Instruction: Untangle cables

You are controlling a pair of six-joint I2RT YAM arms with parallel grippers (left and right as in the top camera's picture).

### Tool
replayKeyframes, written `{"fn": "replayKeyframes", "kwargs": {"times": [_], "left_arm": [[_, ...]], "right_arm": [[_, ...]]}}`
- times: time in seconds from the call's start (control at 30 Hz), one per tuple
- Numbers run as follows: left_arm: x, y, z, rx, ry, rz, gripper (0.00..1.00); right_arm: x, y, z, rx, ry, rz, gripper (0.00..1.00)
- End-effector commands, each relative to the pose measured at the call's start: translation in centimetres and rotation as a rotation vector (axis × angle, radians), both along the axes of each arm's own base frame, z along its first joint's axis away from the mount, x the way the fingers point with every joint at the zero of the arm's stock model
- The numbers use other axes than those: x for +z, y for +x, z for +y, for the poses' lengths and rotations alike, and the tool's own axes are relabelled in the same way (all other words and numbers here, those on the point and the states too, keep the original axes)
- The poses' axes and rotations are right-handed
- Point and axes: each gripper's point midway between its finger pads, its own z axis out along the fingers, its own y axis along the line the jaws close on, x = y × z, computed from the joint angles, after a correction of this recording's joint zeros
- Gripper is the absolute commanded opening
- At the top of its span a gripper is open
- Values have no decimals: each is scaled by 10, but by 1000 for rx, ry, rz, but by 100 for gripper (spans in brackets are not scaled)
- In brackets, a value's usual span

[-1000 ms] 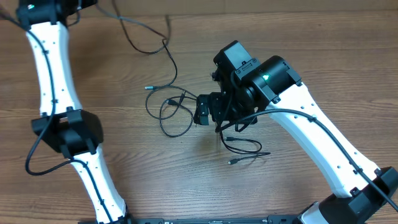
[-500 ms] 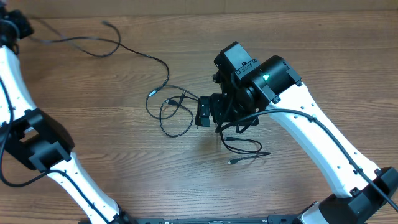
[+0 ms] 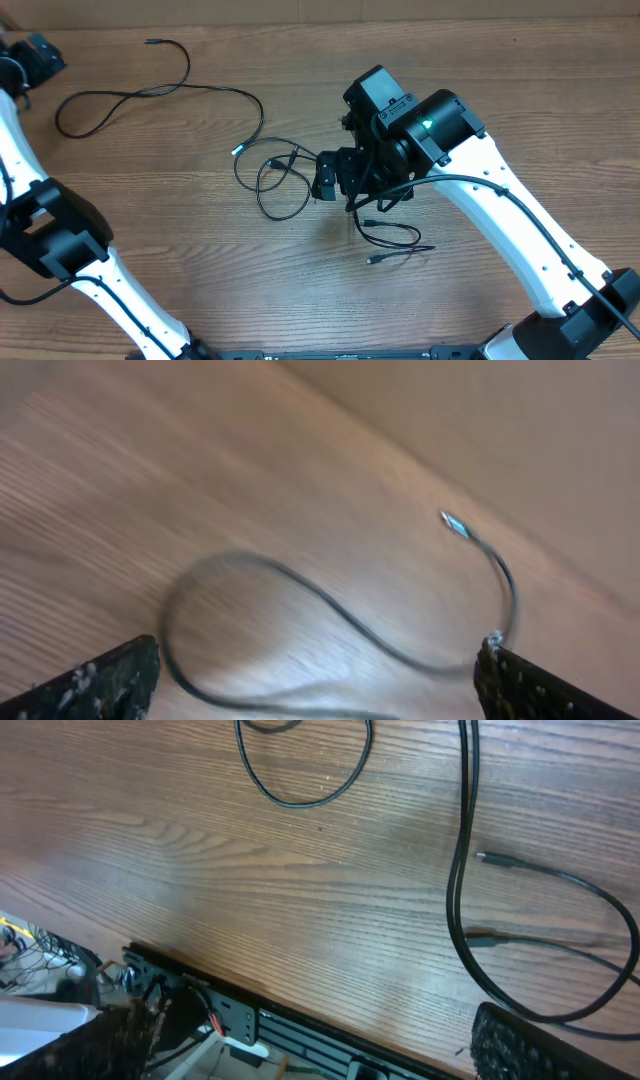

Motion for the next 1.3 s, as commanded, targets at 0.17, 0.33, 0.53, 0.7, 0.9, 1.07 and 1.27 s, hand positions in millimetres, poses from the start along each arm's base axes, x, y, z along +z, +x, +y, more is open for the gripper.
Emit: {"fn": "replayKeyframes", "kwargs": {"times": [0.17,0.33,0.53,0.7,0.9,1.07,1.27], "left_arm": [[-33,4,-112,-177,-170,151,90],[-49,19,-165,-324,-49,201,100],[-67,24,-164,-321,342,344,100],[-82,28,-175,-313,435,372,100],[-99,33,-177,-500,621,409,100],[-104,37,-174,-569,673,402,100],[-109,42,-190,-706,593,316,94]], "right_arm": [[-1,3,3,1,3,-12,100],[-1,2,3,23,1,-19,100],[-1,2,3,25,1,-19,100],[-1,4,4,25,4,-25,100],[-2,4,4,25,3,-23,100],[-3,4,4,25,2,-21,100],[-3,4,4,25,2,-21,100]]}}
